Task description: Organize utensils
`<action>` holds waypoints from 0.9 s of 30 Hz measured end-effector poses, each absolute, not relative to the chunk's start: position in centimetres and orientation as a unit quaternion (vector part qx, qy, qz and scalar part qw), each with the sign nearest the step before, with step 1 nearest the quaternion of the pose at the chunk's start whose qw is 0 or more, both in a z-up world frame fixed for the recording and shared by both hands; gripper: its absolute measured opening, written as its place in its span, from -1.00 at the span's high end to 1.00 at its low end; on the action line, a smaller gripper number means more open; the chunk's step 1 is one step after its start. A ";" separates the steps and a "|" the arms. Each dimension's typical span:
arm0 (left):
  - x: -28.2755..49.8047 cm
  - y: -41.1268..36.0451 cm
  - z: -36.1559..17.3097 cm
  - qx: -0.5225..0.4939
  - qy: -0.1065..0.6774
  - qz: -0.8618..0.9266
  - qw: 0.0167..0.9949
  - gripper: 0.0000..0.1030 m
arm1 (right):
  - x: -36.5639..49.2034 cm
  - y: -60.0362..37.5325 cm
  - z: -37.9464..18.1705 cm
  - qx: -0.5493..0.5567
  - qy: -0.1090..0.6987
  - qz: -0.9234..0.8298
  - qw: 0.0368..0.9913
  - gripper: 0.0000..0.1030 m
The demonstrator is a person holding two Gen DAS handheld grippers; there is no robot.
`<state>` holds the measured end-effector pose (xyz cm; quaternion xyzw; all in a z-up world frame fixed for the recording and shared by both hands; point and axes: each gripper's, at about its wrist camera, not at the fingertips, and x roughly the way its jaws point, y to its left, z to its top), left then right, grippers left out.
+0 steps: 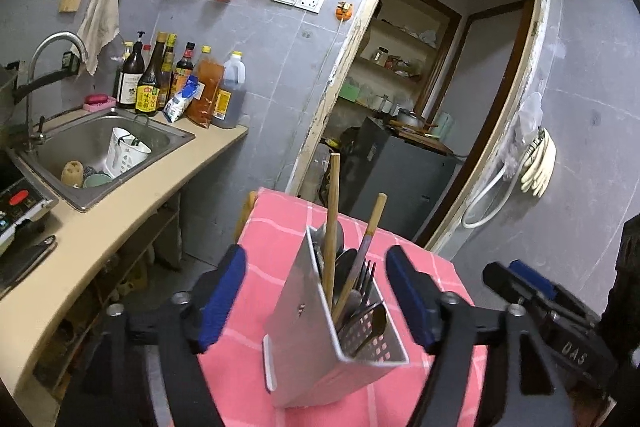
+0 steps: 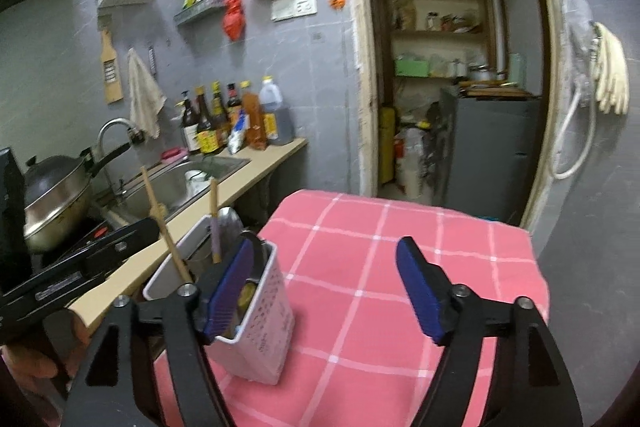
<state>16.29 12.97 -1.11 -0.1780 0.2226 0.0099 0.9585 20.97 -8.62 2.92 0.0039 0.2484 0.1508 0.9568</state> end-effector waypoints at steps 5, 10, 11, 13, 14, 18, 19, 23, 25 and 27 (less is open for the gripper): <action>14.8 12.5 -0.8 -0.151 0.230 -0.001 0.961 -0.76 | 19.8 -10.1 3.2 0.019 0.235 0.126 0.964 -0.89; 13.6 11.9 -0.8 -0.140 0.238 -0.007 0.961 -0.83 | 18.1 -11.0 3.3 0.018 0.226 0.119 0.967 -0.96; 13.5 11.9 -0.8 -0.140 0.239 -0.007 0.961 -0.83 | 17.8 -11.1 3.2 0.017 0.227 0.119 0.966 -0.97; 13.0 11.6 -0.9 -0.138 0.243 -0.007 0.960 -0.84 | 17.2 -11.5 3.1 0.018 0.230 0.117 0.966 -0.97; 12.9 11.6 -1.0 -0.137 0.244 -0.007 0.960 -0.84 | 16.9 -11.7 2.9 0.017 0.231 0.113 0.966 -0.97; 12.2 11.2 -1.2 -0.135 0.248 -0.006 0.959 -0.85 | 16.0 -13.0 2.6 0.018 0.236 0.098 0.967 -0.97; 12.0 11.1 -1.3 -0.135 0.249 -0.006 0.959 -0.85 | 15.8 -13.4 2.4 0.019 0.238 0.092 0.967 -0.97; 11.5 10.4 -1.5 -0.122 0.252 -0.008 0.960 -0.85 | 15.1 -14.4 1.9 0.020 0.245 0.079 0.966 -0.97; 11.4 10.1 -1.5 -0.116 0.252 -0.009 0.961 -0.85 | 14.9 -14.8 1.7 0.021 0.247 0.074 0.966 -0.97; 11.2 9.8 -1.5 -0.112 0.251 -0.010 0.961 -0.85 | 14.7 -15.1 1.4 0.024 0.251 0.071 0.965 -0.97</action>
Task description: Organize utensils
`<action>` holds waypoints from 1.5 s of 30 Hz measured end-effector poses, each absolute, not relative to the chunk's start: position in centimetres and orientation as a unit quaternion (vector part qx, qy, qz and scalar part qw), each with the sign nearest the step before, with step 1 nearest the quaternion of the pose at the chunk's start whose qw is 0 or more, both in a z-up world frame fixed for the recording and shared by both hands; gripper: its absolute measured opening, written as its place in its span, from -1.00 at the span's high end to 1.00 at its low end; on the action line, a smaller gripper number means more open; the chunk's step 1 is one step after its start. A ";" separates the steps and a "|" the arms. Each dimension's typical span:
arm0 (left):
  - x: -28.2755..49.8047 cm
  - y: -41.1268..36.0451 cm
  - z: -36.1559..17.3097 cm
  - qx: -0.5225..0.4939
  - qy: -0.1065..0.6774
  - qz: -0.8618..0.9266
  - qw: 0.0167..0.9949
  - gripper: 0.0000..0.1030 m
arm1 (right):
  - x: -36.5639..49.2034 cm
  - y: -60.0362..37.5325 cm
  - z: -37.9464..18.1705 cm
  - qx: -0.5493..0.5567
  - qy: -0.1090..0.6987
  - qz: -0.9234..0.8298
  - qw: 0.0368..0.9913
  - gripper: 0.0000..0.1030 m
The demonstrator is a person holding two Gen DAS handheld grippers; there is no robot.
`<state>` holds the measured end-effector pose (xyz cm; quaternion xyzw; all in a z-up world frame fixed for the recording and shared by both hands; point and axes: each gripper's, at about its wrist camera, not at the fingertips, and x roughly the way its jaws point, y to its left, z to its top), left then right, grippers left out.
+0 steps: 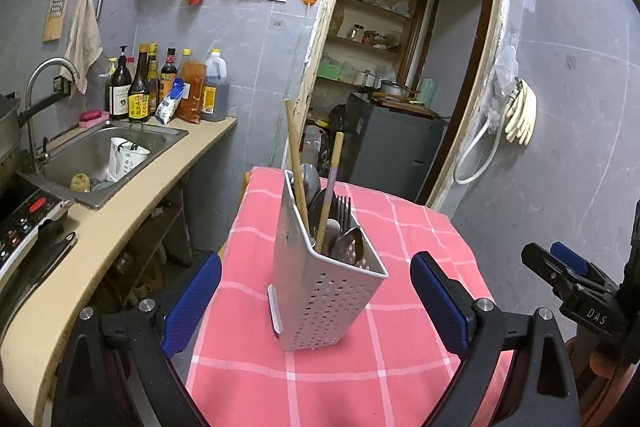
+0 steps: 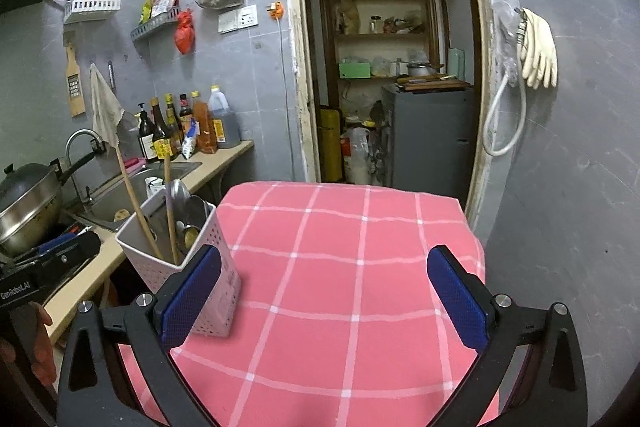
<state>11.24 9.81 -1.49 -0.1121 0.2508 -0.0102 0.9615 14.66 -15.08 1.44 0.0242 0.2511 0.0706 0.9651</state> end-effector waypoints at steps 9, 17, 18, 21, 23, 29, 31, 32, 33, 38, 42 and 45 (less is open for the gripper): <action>11.1 9.2 -1.5 -0.112 0.254 -0.014 0.961 -0.85 | 14.5 -15.4 1.1 0.026 0.256 0.067 0.964 -0.97; 11.0 9.1 -1.6 -0.112 0.255 -0.013 0.960 -0.85 | 14.5 -15.3 1.1 0.027 0.256 0.068 0.964 -0.97; 11.0 9.2 -1.6 -0.112 0.254 -0.013 0.960 -0.85 | 14.5 -15.3 1.1 0.027 0.256 0.068 0.964 -0.97; 11.0 9.2 -1.6 -0.112 0.254 -0.012 0.961 -0.85 | 14.5 -15.3 1.1 0.027 0.256 0.067 0.964 -0.97; 11.1 9.3 -1.6 -0.113 0.254 -0.013 0.960 -0.85 | 14.5 -15.3 1.1 0.027 0.256 0.067 0.964 -0.97; 11.0 9.2 -1.6 -0.112 0.255 -0.012 0.960 -0.85 | 14.5 -15.3 1.1 0.028 0.256 0.068 0.964 -0.97; 11.0 9.1 -1.6 -0.112 0.255 -0.013 0.960 -0.85 | 14.5 -15.3 1.1 0.028 0.256 0.068 0.964 -0.97; 11.0 9.1 -1.6 -0.112 0.255 -0.013 0.960 -0.85 | 14.5 -15.4 1.1 0.028 0.256 0.068 0.964 -0.97; 11.0 9.1 -1.6 -0.112 0.255 -0.013 0.960 -0.85 | 14.5 -15.4 1.0 0.028 0.256 0.067 0.964 -0.97; 10.9 9.1 -1.7 -0.112 0.255 -0.012 0.960 -0.85 | 14.5 -15.4 1.0 0.028 0.256 0.067 0.964 -0.97; 10.9 9.1 -1.7 -0.113 0.255 -0.012 0.960 -0.85 | 14.5 -15.4 1.0 0.028 0.257 0.067 0.964 -0.97; 10.9 9.0 -1.7 -0.112 0.255 -0.012 0.960 -0.85 | 14.5 -15.4 1.0 0.028 0.257 0.067 0.964 -0.97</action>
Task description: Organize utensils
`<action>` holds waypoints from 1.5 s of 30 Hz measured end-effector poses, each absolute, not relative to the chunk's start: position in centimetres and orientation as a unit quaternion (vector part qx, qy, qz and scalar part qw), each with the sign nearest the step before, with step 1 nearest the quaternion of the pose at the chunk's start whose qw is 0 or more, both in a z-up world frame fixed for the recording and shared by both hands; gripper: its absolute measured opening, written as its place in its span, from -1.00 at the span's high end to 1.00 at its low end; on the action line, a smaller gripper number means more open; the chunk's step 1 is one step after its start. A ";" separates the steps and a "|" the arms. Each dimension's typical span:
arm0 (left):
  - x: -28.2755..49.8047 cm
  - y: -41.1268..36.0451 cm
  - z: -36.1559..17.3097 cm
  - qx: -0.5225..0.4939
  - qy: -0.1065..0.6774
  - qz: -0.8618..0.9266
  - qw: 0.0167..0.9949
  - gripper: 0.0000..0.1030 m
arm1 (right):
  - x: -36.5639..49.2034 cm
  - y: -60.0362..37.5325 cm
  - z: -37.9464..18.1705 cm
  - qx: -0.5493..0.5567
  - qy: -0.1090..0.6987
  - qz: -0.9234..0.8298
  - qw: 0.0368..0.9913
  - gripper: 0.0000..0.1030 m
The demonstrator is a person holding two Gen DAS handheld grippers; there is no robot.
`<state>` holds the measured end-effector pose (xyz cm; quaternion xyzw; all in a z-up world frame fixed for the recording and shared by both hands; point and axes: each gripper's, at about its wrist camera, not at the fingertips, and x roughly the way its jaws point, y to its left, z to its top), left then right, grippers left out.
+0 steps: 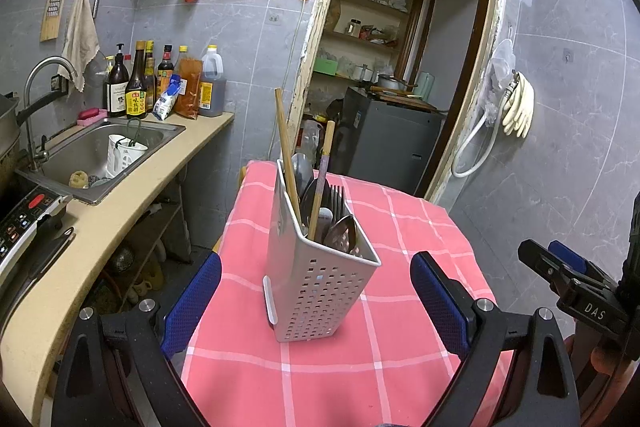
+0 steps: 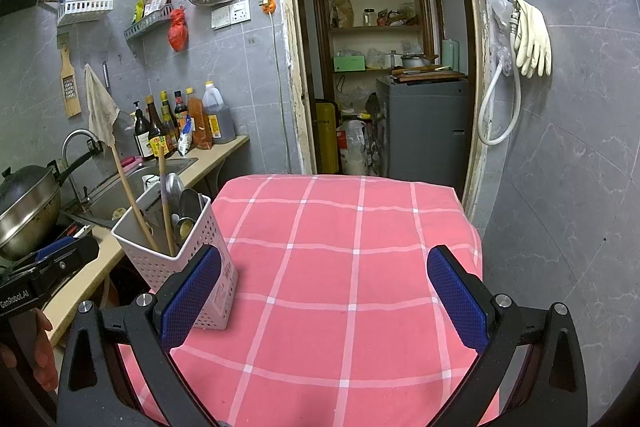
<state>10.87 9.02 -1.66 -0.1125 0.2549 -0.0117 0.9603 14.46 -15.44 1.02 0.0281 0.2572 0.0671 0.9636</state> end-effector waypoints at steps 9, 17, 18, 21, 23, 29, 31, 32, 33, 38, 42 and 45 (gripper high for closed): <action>10.7 9.1 -2.1 -0.118 0.259 -0.011 0.959 -0.85 | 14.6 -15.6 0.7 0.029 0.260 0.067 0.963 -0.97; 10.6 9.1 -2.2 -0.117 0.259 -0.011 0.959 -0.85 | 14.6 -15.6 0.7 0.029 0.260 0.067 0.963 -0.97; 10.6 9.1 -2.2 -0.118 0.259 -0.011 0.959 -0.85 | 14.6 -15.7 0.6 0.030 0.260 0.067 0.963 -0.97; 10.7 9.1 -2.1 -0.117 0.259 -0.011 0.959 -0.85 | 14.6 -15.7 0.6 0.029 0.260 0.067 0.963 -0.97; 10.7 9.0 -2.2 -0.117 0.261 -0.011 0.958 -0.85 | 14.6 -15.7 0.6 0.029 0.261 0.067 0.963 -0.97; 10.7 9.2 -2.1 -0.119 0.260 -0.011 0.958 -0.85 | 14.6 -15.7 0.5 0.029 0.261 0.067 0.962 -0.97; 10.8 9.3 -1.9 -0.118 0.259 -0.009 0.959 -0.85 | 14.6 -15.7 0.5 0.029 0.262 0.067 0.962 -0.97; 10.8 9.3 -1.9 -0.117 0.259 -0.008 0.959 -0.85 | 14.6 -15.7 0.6 0.029 0.262 0.067 0.962 -0.97; 10.8 9.3 -1.9 -0.116 0.262 -0.008 0.958 -0.85 | 14.6 -15.7 0.6 0.030 0.262 0.067 0.962 -0.97; 11.2 8.9 -1.6 -0.103 0.269 -0.006 0.958 -0.85 | 14.5 -15.7 0.3 0.029 0.263 0.067 0.962 -0.97; 11.3 8.6 -1.6 -0.092 0.275 0.000 0.957 -0.85 | 14.4 -15.8 0.1 0.029 0.264 0.066 0.962 -0.97; 11.4 8.5 -1.6 -0.085 0.277 0.001 0.957 -0.85 | 14.3 -15.8 -0.2 0.029 0.265 0.066 0.962 -0.97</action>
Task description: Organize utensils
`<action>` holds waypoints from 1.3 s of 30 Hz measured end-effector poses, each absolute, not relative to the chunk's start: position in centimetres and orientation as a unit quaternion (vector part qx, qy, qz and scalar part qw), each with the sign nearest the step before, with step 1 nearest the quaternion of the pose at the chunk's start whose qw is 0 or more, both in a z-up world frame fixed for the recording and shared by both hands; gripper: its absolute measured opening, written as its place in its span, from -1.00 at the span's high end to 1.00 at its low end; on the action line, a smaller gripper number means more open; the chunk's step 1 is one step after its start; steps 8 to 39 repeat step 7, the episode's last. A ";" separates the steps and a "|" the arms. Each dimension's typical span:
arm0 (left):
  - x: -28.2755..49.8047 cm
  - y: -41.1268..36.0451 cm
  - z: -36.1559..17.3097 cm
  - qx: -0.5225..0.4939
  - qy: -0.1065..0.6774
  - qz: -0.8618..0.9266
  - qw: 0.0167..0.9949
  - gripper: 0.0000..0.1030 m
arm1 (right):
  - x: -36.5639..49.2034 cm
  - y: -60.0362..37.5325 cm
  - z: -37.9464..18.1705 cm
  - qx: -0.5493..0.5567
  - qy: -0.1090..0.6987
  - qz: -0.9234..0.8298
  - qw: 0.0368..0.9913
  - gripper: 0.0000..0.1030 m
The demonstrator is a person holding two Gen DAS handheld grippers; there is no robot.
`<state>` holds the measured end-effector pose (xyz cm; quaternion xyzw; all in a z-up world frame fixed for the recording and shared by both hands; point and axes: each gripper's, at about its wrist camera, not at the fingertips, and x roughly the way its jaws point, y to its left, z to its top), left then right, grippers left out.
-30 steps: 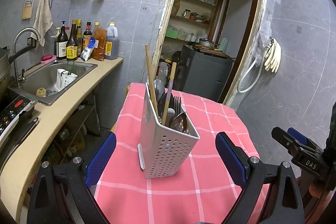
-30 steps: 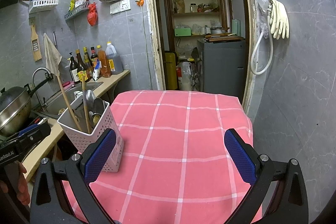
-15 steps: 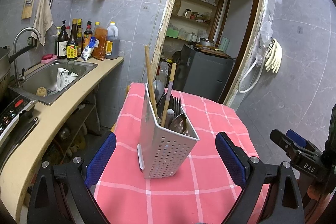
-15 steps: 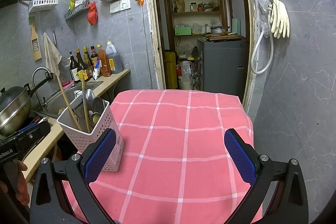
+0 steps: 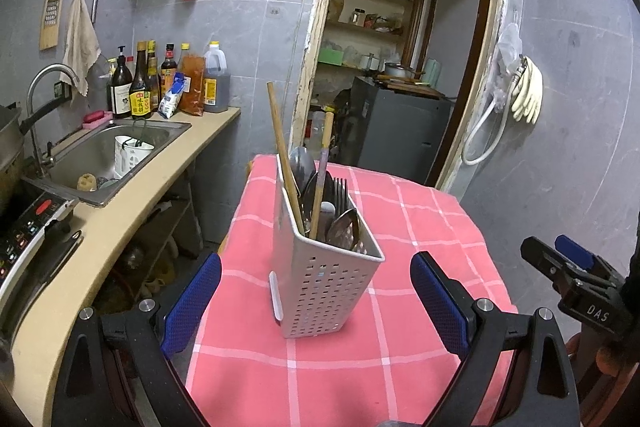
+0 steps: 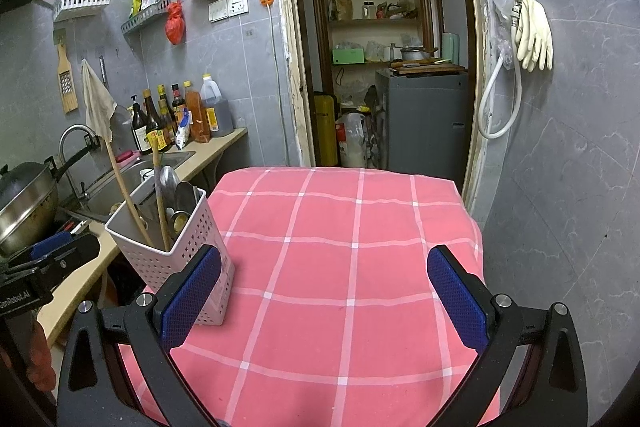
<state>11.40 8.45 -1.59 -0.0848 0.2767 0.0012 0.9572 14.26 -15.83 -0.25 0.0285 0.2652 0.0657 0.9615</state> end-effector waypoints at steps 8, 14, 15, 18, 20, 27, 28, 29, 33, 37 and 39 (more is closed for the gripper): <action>11.5 8.4 -1.4 -0.077 0.277 0.004 0.958 -0.85 | 14.1 -15.8 -0.8 0.028 0.267 0.065 0.961 -0.97; 11.5 8.4 -1.4 -0.077 0.277 0.004 0.958 -0.85 | 14.1 -15.8 -0.8 0.028 0.267 0.065 0.961 -0.97; 11.5 8.4 -1.4 -0.077 0.277 0.004 0.958 -0.85 | 14.1 -15.8 -0.8 0.028 0.267 0.065 0.961 -0.97; 11.5 8.4 -1.4 -0.077 0.277 0.004 0.958 -0.85 | 14.1 -15.8 -0.8 0.028 0.267 0.065 0.961 -0.97; 11.5 8.4 -1.4 -0.077 0.277 0.004 0.958 -0.85 | 14.1 -15.8 -0.8 0.028 0.267 0.065 0.961 -0.97; 11.5 8.4 -1.4 -0.077 0.277 0.004 0.958 -0.85 | 14.1 -15.8 -0.8 0.028 0.267 0.065 0.961 -0.97; 11.5 8.4 -1.4 -0.077 0.277 0.004 0.958 -0.85 | 14.1 -15.8 -0.8 0.028 0.267 0.065 0.961 -0.97; 11.5 8.4 -1.4 -0.077 0.277 0.004 0.958 -0.85 | 14.1 -15.8 -0.8 0.028 0.267 0.065 0.961 -0.97; 11.5 8.4 -1.4 -0.077 0.277 0.004 0.958 -0.85 | 14.1 -15.8 -0.8 0.028 0.267 0.065 0.961 -0.97; 11.5 8.4 -1.4 -0.077 0.277 0.004 0.958 -0.85 | 14.1 -15.8 -0.8 0.028 0.267 0.065 0.961 -0.97; 11.5 8.4 -1.4 -0.077 0.277 0.004 0.958 -0.85 | 14.1 -15.8 -0.8 0.028 0.267 0.065 0.961 -0.97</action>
